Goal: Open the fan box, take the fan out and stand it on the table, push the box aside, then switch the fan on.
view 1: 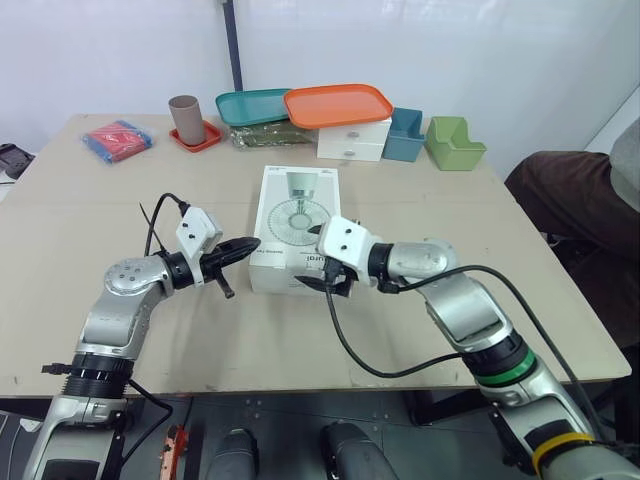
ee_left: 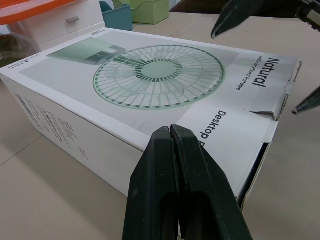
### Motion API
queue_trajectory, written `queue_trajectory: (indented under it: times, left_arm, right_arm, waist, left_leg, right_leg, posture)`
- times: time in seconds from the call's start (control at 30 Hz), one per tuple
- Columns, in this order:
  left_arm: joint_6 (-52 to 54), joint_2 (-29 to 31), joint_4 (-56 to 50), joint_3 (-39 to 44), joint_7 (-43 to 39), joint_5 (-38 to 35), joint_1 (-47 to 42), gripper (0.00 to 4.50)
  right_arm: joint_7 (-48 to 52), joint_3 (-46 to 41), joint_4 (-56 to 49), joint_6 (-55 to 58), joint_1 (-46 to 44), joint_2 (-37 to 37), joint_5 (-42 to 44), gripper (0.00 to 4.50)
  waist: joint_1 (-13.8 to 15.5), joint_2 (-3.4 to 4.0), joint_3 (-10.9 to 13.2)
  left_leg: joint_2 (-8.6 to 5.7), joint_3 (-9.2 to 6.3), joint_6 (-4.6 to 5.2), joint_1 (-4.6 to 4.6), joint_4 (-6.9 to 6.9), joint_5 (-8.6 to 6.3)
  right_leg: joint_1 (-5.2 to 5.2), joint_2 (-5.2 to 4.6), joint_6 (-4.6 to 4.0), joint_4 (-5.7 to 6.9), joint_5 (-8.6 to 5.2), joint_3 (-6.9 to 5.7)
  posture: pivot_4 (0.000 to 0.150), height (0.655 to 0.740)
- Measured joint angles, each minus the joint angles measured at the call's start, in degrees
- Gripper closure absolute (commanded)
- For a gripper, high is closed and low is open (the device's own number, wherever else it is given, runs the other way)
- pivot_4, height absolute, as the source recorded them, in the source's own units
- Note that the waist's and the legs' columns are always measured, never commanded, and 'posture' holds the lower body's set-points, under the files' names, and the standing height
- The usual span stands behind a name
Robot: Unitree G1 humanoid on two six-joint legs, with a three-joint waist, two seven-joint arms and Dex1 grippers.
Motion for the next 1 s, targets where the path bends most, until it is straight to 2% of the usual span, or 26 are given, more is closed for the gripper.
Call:
queue_trajectory:
  times: [0.77,1.0]
  left_arm:
    - [-0.41,-0.44,-0.4,-0.03,0.91,0.49,0.57,4.39]
    - [-1.36,-0.46,-0.36,-0.33,0.87,0.71,0.73,4.39]
  right_arm:
    - [-2.7,-0.93,2.15,5.2,-2.21,2.36,-0.37,0.0]
    - [-2.36,-4.76,2.22,8.62,-2.62,4.38,4.33,0.0]
  waist:
    - [-0.01,0.0,0.0]
    - [0.01,0.0,0.0]
  left_leg:
    - [0.0,0.0,0.0,0.01,0.02,0.01]
    - [0.01,0.0,0.0,0.01,0.01,0.01]
  right_leg:
    - [0.0,0.0,-0.02,0.0,0.03,-0.01]
    - [0.01,0.0,-0.02,0.0,0.03,-0.01]
  posture:
    - [0.15,0.74]
    - [0.15,0.74]
